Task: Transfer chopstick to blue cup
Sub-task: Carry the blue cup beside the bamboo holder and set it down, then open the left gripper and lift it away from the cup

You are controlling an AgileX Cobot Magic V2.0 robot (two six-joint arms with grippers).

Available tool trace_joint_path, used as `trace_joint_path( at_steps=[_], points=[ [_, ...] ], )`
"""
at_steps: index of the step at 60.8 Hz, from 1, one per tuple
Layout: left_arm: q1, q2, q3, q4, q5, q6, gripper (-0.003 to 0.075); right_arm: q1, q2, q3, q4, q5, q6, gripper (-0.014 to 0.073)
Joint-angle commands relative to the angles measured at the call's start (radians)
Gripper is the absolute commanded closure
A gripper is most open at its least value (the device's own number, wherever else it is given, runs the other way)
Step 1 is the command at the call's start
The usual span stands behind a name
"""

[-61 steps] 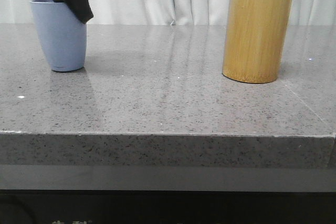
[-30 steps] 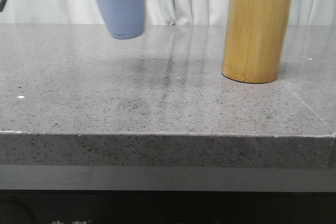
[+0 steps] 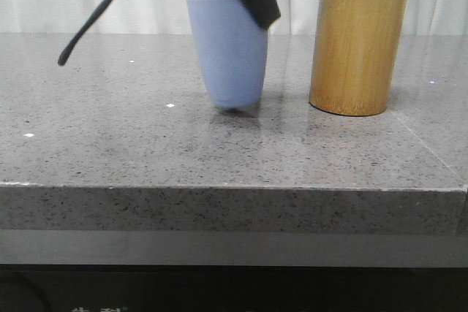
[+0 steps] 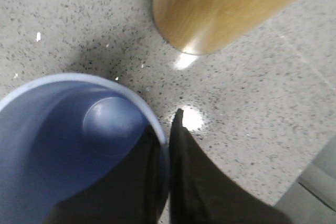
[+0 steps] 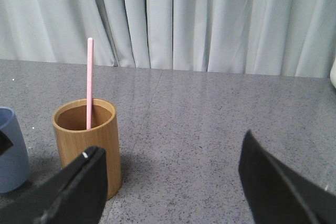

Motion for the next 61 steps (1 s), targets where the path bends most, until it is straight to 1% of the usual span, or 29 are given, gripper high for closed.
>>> trace_joint_path(
  at_steps=[1,15,20,25,37,41,43,46,52,61],
  points=[
    [-0.008,-0.042,-0.032,-0.007,-0.041,-0.001,0.0739,-0.007,0.015,-0.034,0.004,-0.072,-0.007,0.006],
    [-0.008,-0.039,-0.032,-0.005,-0.044,-0.001,0.0738,-0.007,0.015,-0.034,0.004,-0.07,-0.007,0.006],
    [-0.008,-0.039,-0.032,-0.005,-0.044,-0.001,0.0727,-0.007,0.015,-0.034,0.004,-0.07,-0.007,0.006],
    [-0.008,-0.039,-0.032,-0.005,-0.044,-0.001,0.0659,-0.007,0.015,-0.034,0.004,-0.07,-0.007,0.006],
    [-0.008,-0.039,-0.032,-0.005,-0.063,-0.001,0.0367,-0.007,0.015,-0.034,0.004,-0.067,-0.007,0.006],
    [-0.008,-0.039,-0.033,-0.005,-0.063,-0.001,0.0289,-0.007,0.015,-0.034,0.004,-0.067,-0.007,0.006],
    [-0.008,-0.039,-0.035,-0.005,-0.063,-0.001,0.0262,-0.007,0.015,-0.034,0.004,-0.067,-0.007,0.006],
    [-0.008,-0.039,-0.035,-0.005,-0.059,-0.001,0.0238,-0.007,0.015,-0.034,0.004,-0.067,-0.007,0.006],
    [-0.008,-0.039,-0.053,-0.007,-0.049,-0.001,0.0237,-0.007,0.015,-0.034,0.004,-0.067,-0.007,0.006],
    [-0.008,-0.039,-0.11,-0.013,0.002,-0.001,0.0237,-0.007,0.015,-0.034,0.004,-0.067,-0.007,0.006]
  ],
)
